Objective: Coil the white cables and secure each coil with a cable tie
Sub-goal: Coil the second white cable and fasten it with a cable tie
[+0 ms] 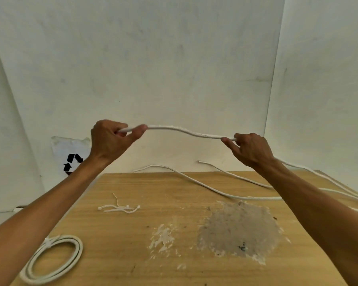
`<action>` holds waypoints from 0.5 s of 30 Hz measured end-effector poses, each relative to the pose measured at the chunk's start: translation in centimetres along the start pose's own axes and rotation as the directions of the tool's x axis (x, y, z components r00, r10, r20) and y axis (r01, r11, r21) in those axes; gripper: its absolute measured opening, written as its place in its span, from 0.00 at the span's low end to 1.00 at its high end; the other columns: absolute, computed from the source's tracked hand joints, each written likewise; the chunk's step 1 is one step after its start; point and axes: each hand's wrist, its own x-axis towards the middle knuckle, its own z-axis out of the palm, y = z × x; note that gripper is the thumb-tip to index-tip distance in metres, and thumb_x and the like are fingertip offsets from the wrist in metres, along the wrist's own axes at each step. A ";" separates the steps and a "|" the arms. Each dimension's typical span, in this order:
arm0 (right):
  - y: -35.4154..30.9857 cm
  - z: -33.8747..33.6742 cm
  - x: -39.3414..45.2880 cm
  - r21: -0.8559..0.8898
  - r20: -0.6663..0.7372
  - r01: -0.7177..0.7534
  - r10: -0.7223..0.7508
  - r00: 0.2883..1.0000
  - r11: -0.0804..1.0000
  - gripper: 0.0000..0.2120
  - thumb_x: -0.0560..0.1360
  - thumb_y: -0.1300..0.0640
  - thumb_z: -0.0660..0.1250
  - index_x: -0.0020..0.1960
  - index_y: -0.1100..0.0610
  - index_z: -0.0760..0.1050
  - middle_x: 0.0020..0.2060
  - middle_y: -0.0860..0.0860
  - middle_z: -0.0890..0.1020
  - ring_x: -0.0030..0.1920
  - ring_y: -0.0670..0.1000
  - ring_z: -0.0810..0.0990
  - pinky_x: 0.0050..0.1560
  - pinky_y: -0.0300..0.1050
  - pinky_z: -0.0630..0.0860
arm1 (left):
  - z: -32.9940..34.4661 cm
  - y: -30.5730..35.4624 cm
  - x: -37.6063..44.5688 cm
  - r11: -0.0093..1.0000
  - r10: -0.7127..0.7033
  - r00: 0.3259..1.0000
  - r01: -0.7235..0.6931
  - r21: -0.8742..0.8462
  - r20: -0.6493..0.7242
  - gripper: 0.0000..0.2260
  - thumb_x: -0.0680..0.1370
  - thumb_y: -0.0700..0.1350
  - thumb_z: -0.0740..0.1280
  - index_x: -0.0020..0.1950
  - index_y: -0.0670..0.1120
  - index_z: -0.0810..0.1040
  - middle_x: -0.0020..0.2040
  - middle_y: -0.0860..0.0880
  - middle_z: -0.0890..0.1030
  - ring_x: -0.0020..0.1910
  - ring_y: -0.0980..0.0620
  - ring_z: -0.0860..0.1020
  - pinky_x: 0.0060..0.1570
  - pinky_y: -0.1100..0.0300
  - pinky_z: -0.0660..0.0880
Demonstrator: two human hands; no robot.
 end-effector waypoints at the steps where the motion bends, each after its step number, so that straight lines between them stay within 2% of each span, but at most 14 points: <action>1: -0.4 0.2 -0.2 0.028 0.004 -0.013 0.013 1.000 1.000 0.35 0.74 0.24 0.40 0.31 0.52 0.65 0.23 0.49 0.71 0.26 0.53 0.72 0.31 0.45 0.71 | 0.3 0.8 0.2 0.988 -0.085 0.996 0.085 -0.127 0.001 0.32 0.72 0.66 0.71 0.23 0.48 0.57 0.21 0.51 0.57 0.23 0.51 0.57 0.28 0.56 0.57; 4: -2.5 1.1 -0.9 0.149 0.018 -0.033 0.031 0.999 0.988 0.32 0.77 0.29 0.41 0.35 0.53 0.67 0.26 0.48 0.72 0.29 0.54 0.73 0.30 0.46 0.67 | 1.9 2.9 1.0 0.856 -0.330 0.944 0.306 -0.417 0.015 0.31 0.73 0.59 0.75 0.23 0.51 0.57 0.23 0.55 0.56 0.25 0.54 0.55 0.28 0.60 0.55; 8: -6.5 1.6 -1.1 0.360 -0.045 -0.099 0.124 0.991 0.928 0.26 0.80 0.35 0.46 0.44 0.55 0.69 0.29 0.48 0.74 0.29 0.53 0.73 0.30 0.50 0.70 | 4.1 4.4 1.4 0.593 -0.592 0.797 0.531 -0.606 0.119 0.28 0.72 0.59 0.74 0.25 0.51 0.58 0.23 0.54 0.57 0.25 0.53 0.54 0.26 0.60 0.54; 11: -8.8 1.4 -0.9 0.445 -0.090 -0.118 0.175 0.980 0.888 0.20 0.83 0.40 0.48 0.46 0.55 0.67 0.29 0.46 0.72 0.28 0.50 0.72 0.29 0.46 0.64 | 5.1 5.1 1.4 0.388 -0.668 0.718 0.558 -0.733 0.193 0.26 0.74 0.58 0.73 0.29 0.52 0.58 0.23 0.55 0.55 0.25 0.54 0.53 0.27 0.58 0.50; 15: -11.9 1.6 -1.5 0.529 -0.058 -0.142 0.203 0.977 0.836 0.20 0.84 0.41 0.48 0.45 0.55 0.66 0.29 0.49 0.73 0.29 0.54 0.73 0.29 0.47 0.64 | 6.7 5.7 1.0 0.122 -0.720 0.617 0.563 -0.817 0.317 0.28 0.74 0.61 0.71 0.29 0.53 0.54 0.25 0.53 0.53 0.28 0.52 0.50 0.30 0.56 0.48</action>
